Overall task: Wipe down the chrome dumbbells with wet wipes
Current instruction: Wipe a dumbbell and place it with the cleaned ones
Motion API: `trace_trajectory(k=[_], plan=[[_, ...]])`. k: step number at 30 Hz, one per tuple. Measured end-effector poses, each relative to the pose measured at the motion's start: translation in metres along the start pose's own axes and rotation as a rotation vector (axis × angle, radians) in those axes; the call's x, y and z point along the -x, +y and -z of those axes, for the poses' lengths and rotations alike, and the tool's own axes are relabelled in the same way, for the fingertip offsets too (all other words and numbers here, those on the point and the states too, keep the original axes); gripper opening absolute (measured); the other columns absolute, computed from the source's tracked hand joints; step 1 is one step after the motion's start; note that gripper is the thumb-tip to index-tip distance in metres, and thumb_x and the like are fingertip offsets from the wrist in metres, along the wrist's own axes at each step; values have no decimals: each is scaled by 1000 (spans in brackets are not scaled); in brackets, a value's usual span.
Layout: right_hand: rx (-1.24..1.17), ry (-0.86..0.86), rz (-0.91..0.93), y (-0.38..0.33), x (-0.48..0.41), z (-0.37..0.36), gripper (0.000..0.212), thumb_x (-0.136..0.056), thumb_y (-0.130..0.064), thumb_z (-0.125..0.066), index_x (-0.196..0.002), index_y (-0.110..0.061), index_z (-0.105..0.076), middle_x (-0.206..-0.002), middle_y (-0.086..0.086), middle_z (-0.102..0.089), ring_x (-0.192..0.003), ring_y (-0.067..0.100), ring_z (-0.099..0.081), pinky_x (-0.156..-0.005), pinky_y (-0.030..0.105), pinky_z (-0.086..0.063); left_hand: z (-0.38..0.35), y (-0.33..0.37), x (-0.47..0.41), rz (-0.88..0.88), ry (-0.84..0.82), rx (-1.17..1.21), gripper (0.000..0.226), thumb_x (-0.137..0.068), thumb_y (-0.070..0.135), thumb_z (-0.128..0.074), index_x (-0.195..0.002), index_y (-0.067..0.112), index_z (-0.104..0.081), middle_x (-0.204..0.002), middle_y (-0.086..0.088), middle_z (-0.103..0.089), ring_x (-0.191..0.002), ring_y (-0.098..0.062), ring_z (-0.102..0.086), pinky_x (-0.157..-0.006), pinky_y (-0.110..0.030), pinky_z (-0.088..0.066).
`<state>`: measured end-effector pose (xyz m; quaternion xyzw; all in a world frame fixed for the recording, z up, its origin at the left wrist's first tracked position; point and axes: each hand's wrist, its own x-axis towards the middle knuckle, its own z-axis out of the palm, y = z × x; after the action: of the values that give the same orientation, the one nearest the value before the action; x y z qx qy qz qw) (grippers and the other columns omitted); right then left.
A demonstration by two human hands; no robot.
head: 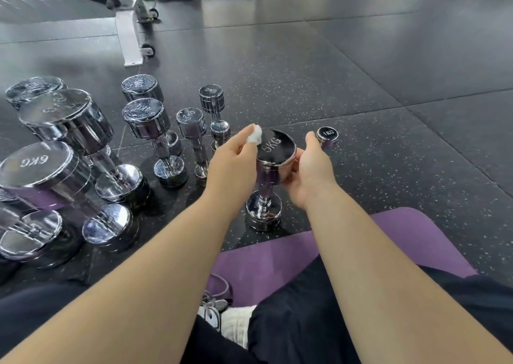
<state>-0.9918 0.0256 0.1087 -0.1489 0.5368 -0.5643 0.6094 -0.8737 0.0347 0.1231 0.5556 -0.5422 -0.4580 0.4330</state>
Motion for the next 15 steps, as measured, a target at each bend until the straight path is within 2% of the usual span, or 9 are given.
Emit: trace_trajectory(k=[2, 4, 6, 7, 9, 11, 12, 14, 15], plan=[[9, 2, 6, 0, 2, 3, 61, -105, -49, -26, -80, -10, -65, -55, 1, -69, -53, 13, -65, -54, 23, -49, -2, 1, 0, -144, -57, -136, 32, -99, 29, -49, -127, 30, -65, -140, 19, -53, -130, 2, -45, -116, -26, -30], [18, -6, 14, 0, 1, 6, 62, -105, -50, -26, -82, -9, -66, -57, 3, -69, -53, 14, -66, -53, 23, -50, -2, 6, -6, -168, -94, -205, 31, -99, 26, -46, -121, 34, -67, -130, 26, -56, -119, 5, -51, -108, -23, -36], [27, 1, 22, 1, -1, 6, 60, -104, -51, -28, -86, -8, -67, -59, 3, -70, -67, 17, -66, -65, 29, -53, 2, 8, -12, -78, -82, -145, 26, -99, 30, -49, -103, 46, -69, -100, 29, -65, -90, 2, -63, -88, -26, -47], [27, 7, 33, 1, -3, 6, 59, -104, -51, -30, -88, -8, -67, -60, 2, -71, -72, 18, -65, -70, 32, -54, 3, 6, -14, -14, -56, -52, 26, -97, 29, -50, -98, 45, -69, -93, 28, -68, -87, 2, -63, -84, -25, -47], [34, 16, 45, 1, -7, 5, 56, -104, -50, -32, -90, -9, -67, -61, 1, -71, -72, 17, -65, -72, 31, -55, 4, -4, -13, 67, 48, 82, 27, -96, 26, -49, -105, 37, -72, -89, 26, -70, -90, 4, -61, -82, -21, -48], [35, 19, 46, 0, -9, 3, 55, -104, -50, -31, -93, -10, -68, -62, 0, -72, -61, 13, -67, -56, 23, -53, -1, -8, 2, 16, 128, 78, 28, -98, 28, -48, -112, 29, -72, -96, 27, -69, -90, 13, -58, -85, -13, -47], [26, 8, 52, -1, -8, 2, 56, -103, -51, -31, -97, -10, -69, -65, 1, -73, -57, 12, -68, -50, 20, -50, -6, -7, 11, -48, 141, 33, 29, -99, 30, -48, -116, 27, -72, -108, 25, -68, -101, 14, -57, -92, -10, -45], [45, -7, 65, -2, -9, -1, 58, -99, -57, -33, -110, -13, -70, -86, 6, -76, -68, 16, -72, -56, 22, -52, -12, -2, 14, -204, 120, -125, 30, -100, 31, -48, -122, 29, -68, -130, 15, -62, -125, 4, -51, -100, -10, -38], [50, 1, 75, -1, -11, -1, 58, -98, -58, -35, -114, -15, -70, -93, 6, -75, -70, 16, -71, -57, 24, -52, -13, 1, 9, -225, 101, -185, 31, -100, 30, -48, -124, 30, -67, -132, 13, -61, -126, -2, -52, -101, -15, -39]])
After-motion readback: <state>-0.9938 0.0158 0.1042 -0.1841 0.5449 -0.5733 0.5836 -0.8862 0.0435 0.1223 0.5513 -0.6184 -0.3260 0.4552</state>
